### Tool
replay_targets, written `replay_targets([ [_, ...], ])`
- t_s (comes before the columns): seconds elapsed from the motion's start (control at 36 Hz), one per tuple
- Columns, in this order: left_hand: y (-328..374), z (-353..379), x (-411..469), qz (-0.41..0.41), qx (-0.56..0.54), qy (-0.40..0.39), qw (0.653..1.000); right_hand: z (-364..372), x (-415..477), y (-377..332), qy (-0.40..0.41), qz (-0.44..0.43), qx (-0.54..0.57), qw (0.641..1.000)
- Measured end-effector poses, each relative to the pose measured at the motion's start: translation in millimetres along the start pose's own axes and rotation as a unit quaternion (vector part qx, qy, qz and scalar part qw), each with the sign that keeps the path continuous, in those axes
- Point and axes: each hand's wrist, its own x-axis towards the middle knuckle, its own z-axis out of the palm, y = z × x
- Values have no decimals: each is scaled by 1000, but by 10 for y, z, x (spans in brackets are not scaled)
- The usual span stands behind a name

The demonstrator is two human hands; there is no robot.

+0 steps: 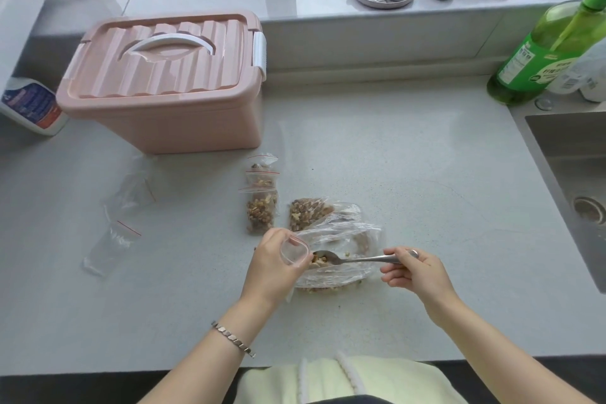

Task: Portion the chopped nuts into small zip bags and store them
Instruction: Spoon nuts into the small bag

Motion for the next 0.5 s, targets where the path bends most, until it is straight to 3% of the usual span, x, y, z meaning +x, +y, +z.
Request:
replay_targets([
  [0.22, 17, -7, -19, -1, -8, 3, 1000, -143, -26, -141, 12, 23, 35, 999],
  [0.5, 8, 16, -53, 2, -2, -5, 1000, -276, -306, -562, 8, -44, -1, 999],
])
